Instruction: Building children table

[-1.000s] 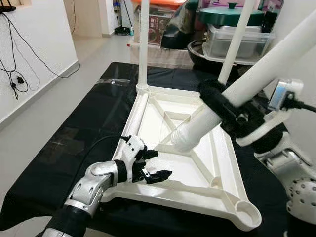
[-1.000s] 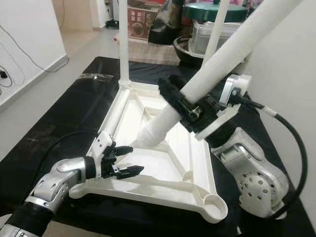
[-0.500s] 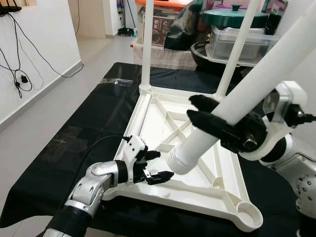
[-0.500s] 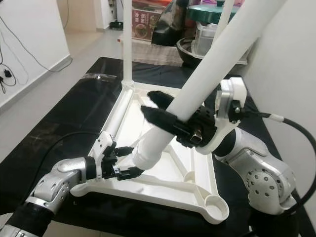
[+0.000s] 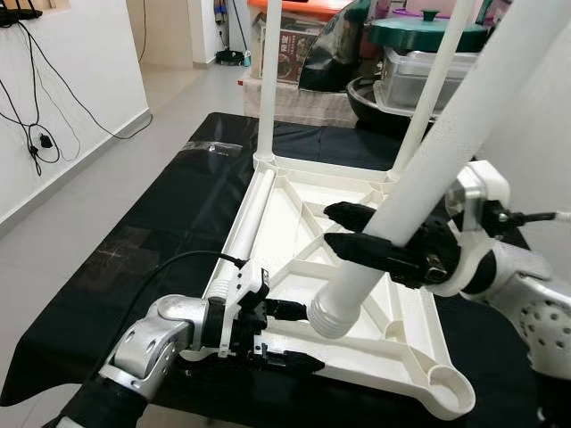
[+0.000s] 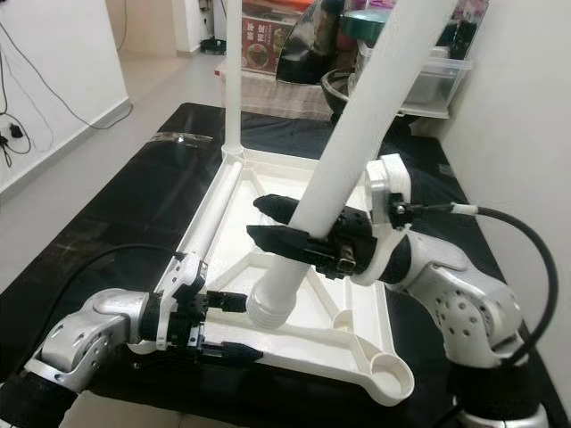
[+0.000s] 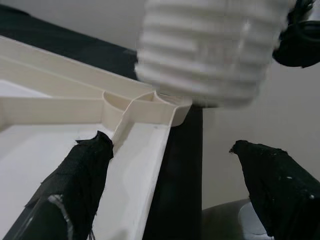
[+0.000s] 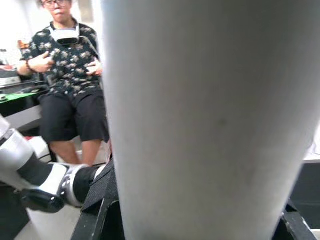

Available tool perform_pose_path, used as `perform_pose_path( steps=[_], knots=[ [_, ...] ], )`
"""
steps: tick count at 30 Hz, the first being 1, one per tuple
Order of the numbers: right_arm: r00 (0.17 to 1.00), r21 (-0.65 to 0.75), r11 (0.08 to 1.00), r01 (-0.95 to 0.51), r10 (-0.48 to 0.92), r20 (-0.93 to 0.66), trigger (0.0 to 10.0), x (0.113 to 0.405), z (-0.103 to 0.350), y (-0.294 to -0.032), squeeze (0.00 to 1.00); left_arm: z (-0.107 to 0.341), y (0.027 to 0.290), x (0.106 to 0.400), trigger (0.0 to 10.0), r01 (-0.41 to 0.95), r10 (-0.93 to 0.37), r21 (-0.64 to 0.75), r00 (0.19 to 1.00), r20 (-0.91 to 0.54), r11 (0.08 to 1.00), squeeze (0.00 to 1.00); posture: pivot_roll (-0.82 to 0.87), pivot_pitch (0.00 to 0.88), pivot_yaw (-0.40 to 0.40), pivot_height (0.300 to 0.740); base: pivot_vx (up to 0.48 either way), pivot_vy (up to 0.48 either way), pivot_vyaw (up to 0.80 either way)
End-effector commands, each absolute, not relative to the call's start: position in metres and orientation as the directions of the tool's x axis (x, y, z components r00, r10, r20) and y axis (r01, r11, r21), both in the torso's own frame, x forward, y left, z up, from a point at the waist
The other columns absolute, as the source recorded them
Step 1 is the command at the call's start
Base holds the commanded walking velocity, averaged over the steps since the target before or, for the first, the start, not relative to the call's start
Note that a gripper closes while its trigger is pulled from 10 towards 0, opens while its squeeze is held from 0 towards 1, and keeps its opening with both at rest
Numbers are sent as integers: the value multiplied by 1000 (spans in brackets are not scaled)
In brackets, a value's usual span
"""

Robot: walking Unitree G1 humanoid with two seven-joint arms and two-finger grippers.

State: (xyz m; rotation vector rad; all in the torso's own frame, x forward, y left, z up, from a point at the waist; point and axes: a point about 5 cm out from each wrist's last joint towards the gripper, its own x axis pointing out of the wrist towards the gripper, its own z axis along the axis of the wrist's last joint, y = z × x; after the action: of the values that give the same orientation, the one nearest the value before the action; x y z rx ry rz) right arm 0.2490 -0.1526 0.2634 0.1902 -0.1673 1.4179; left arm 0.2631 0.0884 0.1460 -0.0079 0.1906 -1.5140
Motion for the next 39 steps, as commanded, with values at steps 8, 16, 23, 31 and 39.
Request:
perform_pose_path(
  steps=[8, 16, 23, 31, 39],
  knots=[
    [85, 42, 77, -996, 973, 215, 0, 247, 252, -141, 0, 159, 83, 262, 10000, 995, -991, -98, -45, -127, -32, 0, 160, 0, -110, 740, 0, 0, 0],
    [59, 69, 45, -997, 976, 209, 0, 242, 245, -133, 0, 166, 76, 268, 10000, 995, -994, -84, -52, -94, -44, 0, 143, 0, -103, 740, 0, 0, 0],
    [51, 74, 36, -997, 975, 216, 0, 242, 244, -129, 0, 169, 70, 273, 10000, 997, -996, -64, -49, -71, -44, 0, 140, 0, -101, 740, 0, 0, 0],
    [51, 72, 36, -997, 974, 222, 0, 242, 243, -126, 0, 165, 71, 266, 0, 992, -995, -85, -92, -44, -88, 0, 135, 0, -103, 740, 0, 0, 0],
    [62, 83, 42, -996, 968, 245, 0, 240, 244, -125, 0, 162, 68, 266, 0, 992, -994, -84, -95, -56, -90, 0, 134, 0, -100, 740, 0, 0, 0]
  ],
)
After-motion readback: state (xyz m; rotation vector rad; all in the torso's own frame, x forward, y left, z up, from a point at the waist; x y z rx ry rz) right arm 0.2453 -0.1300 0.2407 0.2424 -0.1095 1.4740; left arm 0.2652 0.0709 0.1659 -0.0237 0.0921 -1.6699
